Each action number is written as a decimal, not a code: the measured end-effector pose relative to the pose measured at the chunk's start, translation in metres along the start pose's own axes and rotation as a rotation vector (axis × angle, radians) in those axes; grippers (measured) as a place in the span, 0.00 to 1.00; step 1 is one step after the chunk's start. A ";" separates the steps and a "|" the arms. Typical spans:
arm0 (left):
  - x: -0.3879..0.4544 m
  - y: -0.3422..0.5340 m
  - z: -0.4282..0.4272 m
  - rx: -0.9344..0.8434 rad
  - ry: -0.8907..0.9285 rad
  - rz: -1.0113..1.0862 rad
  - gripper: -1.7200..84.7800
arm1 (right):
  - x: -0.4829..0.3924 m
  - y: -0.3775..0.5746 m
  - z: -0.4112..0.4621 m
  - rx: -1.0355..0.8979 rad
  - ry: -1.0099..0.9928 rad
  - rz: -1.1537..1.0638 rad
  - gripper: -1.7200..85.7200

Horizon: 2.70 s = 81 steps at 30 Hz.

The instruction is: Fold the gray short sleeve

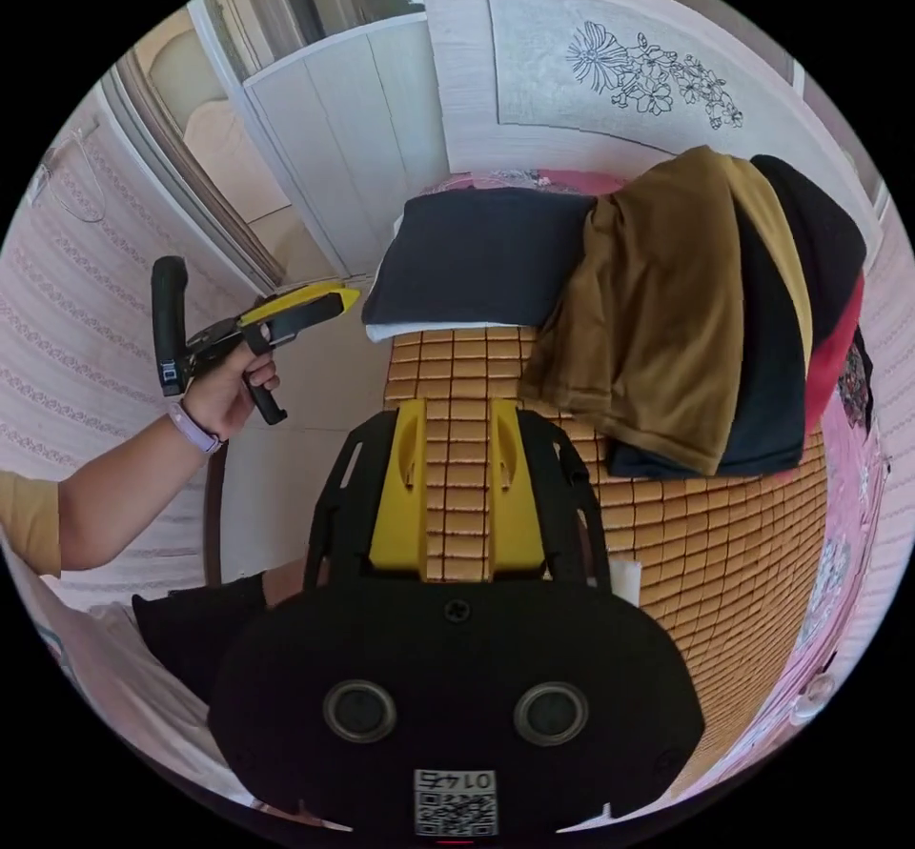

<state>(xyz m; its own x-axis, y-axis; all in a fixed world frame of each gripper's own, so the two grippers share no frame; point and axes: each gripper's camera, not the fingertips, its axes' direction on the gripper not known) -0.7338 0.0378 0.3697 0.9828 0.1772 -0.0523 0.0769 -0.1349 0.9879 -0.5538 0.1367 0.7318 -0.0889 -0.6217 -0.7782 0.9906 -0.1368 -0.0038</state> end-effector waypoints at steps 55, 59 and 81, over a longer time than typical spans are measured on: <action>0.377 0.128 -0.062 -0.582 0.731 0.822 0.11 | 0.030 0.521 -0.222 0.196 0.043 0.851 0.12; 0.405 0.125 -0.056 -0.627 0.699 0.859 0.11 | 0.034 0.455 -0.190 0.155 0.074 0.721 0.13; 0.561 0.131 -0.031 -0.632 0.567 1.114 0.13 | 0.026 0.616 -0.310 0.387 0.205 1.279 0.03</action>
<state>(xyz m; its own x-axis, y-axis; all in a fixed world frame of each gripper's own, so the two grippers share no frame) -0.1775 0.1493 0.4740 0.2641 0.6541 0.7088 -0.9257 -0.0344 0.3767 0.0864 0.2750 0.5143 0.9168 -0.3555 -0.1820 0.2710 0.2190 0.9373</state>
